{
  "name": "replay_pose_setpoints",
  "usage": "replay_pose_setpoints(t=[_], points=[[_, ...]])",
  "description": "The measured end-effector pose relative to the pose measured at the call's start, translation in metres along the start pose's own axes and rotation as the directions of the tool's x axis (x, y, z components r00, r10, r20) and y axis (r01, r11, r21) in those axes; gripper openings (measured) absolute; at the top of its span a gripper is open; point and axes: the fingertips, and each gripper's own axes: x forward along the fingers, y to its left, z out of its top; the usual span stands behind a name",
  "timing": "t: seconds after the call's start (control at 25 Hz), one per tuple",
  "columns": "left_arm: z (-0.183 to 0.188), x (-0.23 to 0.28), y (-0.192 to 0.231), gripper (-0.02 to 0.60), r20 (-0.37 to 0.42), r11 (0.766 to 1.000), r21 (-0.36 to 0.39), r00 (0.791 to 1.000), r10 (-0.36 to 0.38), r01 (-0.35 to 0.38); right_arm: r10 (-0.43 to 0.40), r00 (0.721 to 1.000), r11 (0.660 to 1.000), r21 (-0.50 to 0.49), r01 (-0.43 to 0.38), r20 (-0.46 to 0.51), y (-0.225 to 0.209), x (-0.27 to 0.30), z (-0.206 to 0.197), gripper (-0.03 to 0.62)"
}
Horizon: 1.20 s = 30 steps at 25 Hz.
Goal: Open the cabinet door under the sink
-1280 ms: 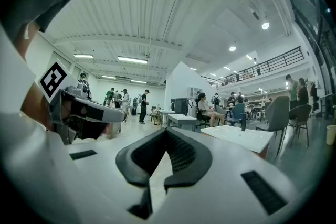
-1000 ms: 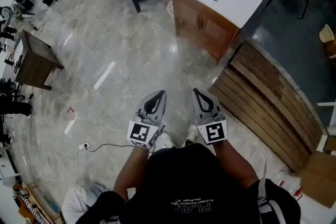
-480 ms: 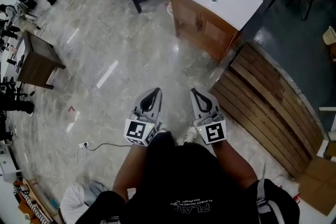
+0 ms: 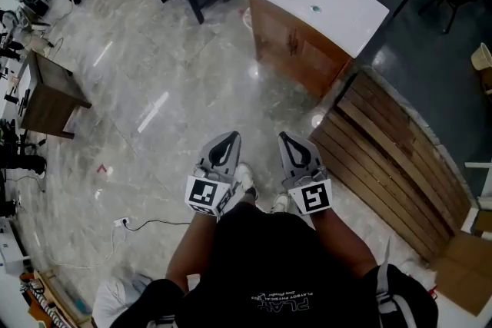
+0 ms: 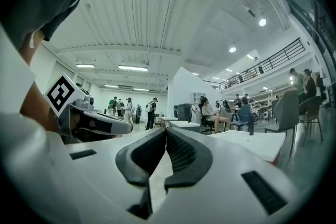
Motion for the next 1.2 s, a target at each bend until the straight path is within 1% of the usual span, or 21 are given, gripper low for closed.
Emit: replay_pose_setpoints(t=[0.12, 0.28, 0.44, 0.6, 0.68, 0.88, 1.08, 1.2], points=[[0.006, 0.017, 0.018, 0.021, 0.008, 1.0, 0.017, 1.0, -0.022, 0.022, -0.006, 1.0, 1.0, -0.005, 0.006, -0.008, -0.004, 0.023, -0.003, 0.021], [0.013, 0.037, 0.049, 0.023, 0.014, 0.999, 0.022, 0.999, -0.049, 0.048, -0.025, 0.999, 1.0, -0.006, 0.025, -0.024, -0.009, 0.057, -0.011, 0.021], [0.014, 0.048, 0.075, 0.021, 0.009, 0.995, 0.035, 0.996, -0.091, 0.091, -0.052, 0.998, 0.999, -0.014, 0.052, -0.037, -0.011, 0.083, -0.017, 0.021], [0.02, 0.059, 0.098, 0.022, 0.025, 0.992, 0.036, 0.992, -0.12, 0.119, -0.083, 0.995, 0.996, -0.023, 0.081, -0.052, -0.011, 0.106, -0.02, 0.021], [0.023, 0.066, 0.104, 0.021, 0.038, 0.99, 0.042, 0.99, -0.134, 0.133, -0.097, 0.993, 0.995, -0.026, 0.095, -0.063, -0.012, 0.112, -0.022, 0.021], [0.035, 0.084, 0.107, 0.022, 0.06, 0.989, 0.01, 0.987, -0.15, 0.15, -0.122, 0.989, 0.992, -0.041, 0.118, -0.085, -0.023, 0.12, -0.026, 0.021], [0.024, 0.107, 0.109, 0.021, 0.016, 0.985, 0.01, 0.985, -0.172, 0.171, -0.136, 0.985, 0.991, -0.024, 0.134, -0.103, -0.043, 0.128, -0.039, 0.021], [0.012, 0.131, 0.111, 0.022, -0.019, 0.983, 0.026, 0.983, -0.181, 0.182, -0.141, 0.983, 0.99, -0.01, 0.141, -0.118, -0.066, 0.135, -0.052, 0.021]])
